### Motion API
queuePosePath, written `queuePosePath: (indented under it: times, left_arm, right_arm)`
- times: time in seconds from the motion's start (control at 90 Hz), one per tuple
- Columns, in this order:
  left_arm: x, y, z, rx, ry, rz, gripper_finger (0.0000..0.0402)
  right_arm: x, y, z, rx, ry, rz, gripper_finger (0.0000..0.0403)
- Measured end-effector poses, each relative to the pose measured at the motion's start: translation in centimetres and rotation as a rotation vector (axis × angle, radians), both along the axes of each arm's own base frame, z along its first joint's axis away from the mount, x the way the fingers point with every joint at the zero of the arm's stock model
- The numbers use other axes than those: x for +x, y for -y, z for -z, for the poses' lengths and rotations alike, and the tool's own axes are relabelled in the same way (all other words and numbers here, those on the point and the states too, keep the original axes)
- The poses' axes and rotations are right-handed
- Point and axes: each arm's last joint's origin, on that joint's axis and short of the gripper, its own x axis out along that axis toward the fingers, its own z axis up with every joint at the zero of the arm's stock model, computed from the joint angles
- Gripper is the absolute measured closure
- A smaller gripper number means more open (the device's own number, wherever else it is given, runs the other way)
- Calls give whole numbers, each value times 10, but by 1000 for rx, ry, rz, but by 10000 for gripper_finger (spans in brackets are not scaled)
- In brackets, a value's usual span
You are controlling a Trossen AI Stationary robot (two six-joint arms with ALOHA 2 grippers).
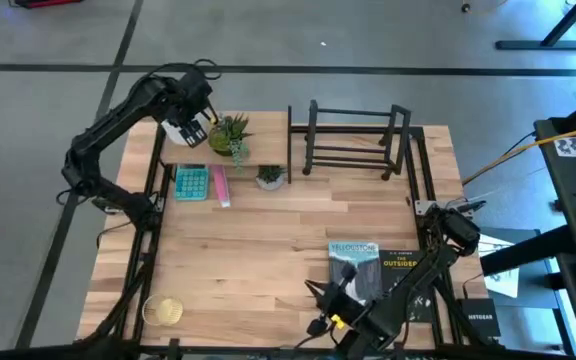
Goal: Stock shelves
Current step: Remove the white pen holder from the shelf
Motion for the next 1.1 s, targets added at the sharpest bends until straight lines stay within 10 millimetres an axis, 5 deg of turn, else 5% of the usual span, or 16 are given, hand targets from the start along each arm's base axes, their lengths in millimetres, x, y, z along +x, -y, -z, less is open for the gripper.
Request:
queuePosePath:
  times: [0.278, 0.467, 0.811, 1.1]
  left_arm:
    - [-1, 16, -3, -38, -14, 27, 389]
    - [-1, 42, -21, 12, 35, 51, 398]
    - [13, 108, -93, 58, 493, 212, 400]
    - [56, 161, -99, 33, 654, 475, 400]
  right_arm:
    - [0, 0, 0, -1, 0, 0, 402]
    - [-1, -1, 0, -18, -18, -16, 402]
    - [-17, -11, -14, -3, 10, -60, 402]
    - [-63, -30, -56, -70, 218, -113, 402]
